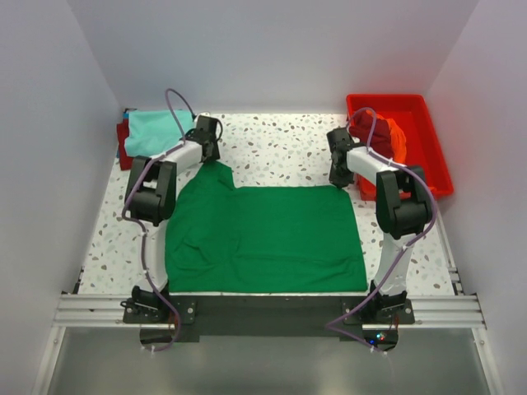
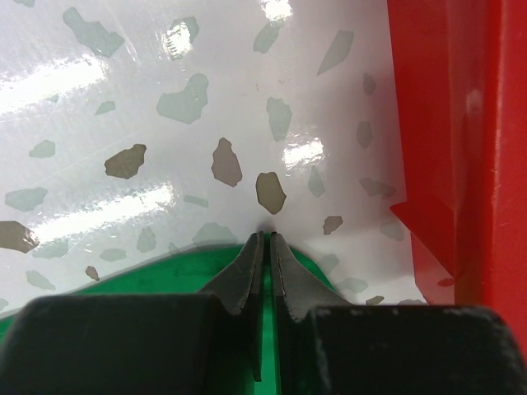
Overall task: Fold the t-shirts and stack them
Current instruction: Fold the tshirt
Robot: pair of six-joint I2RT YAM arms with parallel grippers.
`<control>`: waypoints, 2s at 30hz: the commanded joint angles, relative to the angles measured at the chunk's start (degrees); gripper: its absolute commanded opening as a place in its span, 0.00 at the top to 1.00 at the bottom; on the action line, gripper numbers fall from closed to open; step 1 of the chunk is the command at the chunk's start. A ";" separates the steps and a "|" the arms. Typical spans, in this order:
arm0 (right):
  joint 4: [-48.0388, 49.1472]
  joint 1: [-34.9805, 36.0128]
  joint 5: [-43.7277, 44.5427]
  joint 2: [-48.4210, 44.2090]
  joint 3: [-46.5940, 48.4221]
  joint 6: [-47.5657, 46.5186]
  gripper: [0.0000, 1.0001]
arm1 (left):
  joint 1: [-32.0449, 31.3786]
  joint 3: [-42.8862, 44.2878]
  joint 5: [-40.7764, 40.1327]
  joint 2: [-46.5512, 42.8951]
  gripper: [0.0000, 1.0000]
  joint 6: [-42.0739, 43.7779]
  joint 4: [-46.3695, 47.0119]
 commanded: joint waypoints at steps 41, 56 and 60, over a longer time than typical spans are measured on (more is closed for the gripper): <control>-15.56 -0.53 0.57 10.68 25.06 -0.56 1.00 | 5.17 21.40 15.39 4.45 1.00 2.83 2.62; -12.41 -1.06 -3.73 -0.73 18.14 -2.40 1.00 | 6.75 -8.33 25.32 -22.22 1.00 6.97 10.17; -10.47 -0.97 -5.58 -7.58 9.19 -2.67 1.00 | 6.84 -19.44 21.29 -31.39 1.00 6.35 9.65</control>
